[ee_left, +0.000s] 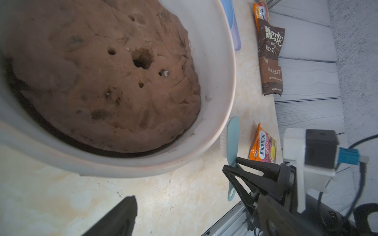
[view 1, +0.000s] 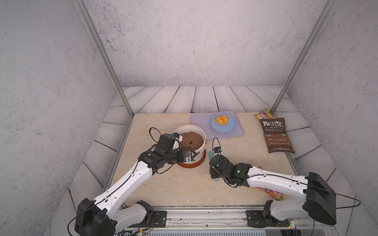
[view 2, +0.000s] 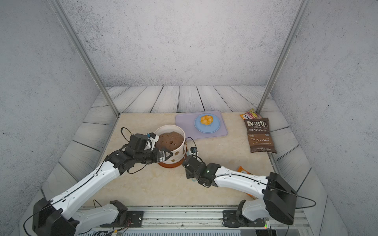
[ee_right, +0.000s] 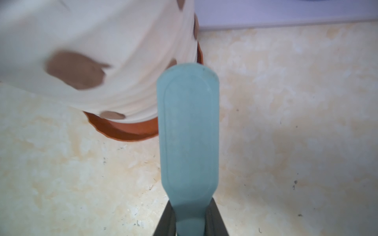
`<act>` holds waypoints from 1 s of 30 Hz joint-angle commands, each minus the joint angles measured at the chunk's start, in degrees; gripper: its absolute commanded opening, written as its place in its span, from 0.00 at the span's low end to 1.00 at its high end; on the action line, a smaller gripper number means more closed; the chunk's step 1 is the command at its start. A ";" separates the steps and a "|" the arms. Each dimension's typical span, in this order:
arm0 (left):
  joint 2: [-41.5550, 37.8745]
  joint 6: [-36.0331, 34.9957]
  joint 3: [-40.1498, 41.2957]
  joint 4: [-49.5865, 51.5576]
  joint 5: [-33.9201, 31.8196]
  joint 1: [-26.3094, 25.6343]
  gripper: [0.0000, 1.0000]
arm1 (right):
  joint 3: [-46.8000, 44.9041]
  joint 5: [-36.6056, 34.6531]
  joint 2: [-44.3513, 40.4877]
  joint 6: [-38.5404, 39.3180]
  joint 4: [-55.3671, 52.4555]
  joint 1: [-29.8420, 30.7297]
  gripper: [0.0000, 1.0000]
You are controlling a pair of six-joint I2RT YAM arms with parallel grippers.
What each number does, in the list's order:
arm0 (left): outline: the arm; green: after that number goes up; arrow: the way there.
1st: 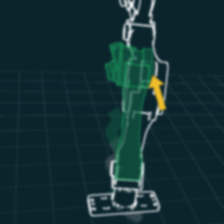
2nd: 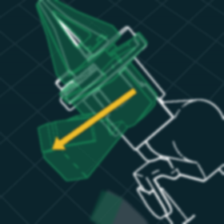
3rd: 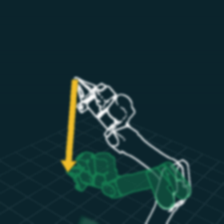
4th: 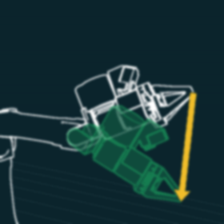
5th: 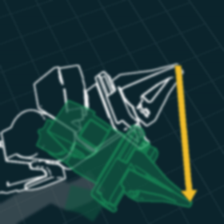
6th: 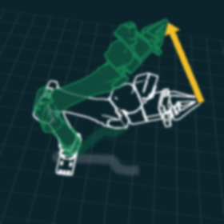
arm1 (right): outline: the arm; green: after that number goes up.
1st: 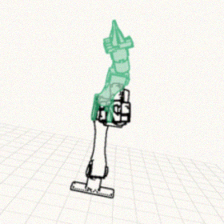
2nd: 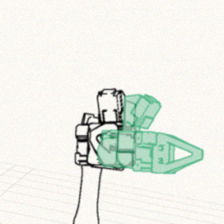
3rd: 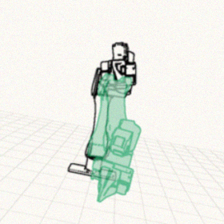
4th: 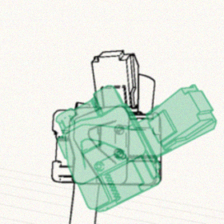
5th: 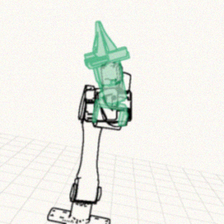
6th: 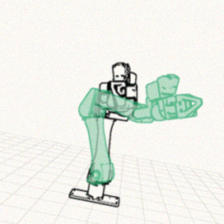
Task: Scrub the dried mud off the ceramic pot
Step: Pick up the brush from the center of the board.
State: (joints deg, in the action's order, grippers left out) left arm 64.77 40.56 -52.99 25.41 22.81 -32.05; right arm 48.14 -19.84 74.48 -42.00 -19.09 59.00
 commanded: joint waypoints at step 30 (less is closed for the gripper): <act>13.92 11.18 -17.12 -18.26 8.70 -5.18 0.62 | 15.71 12.86 -4.35 20.55 -1.00 -4.73 0.02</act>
State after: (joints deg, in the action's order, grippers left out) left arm 78.11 51.86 -67.99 9.93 29.89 -37.15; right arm 62.41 -8.86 69.71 -23.05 -19.51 54.46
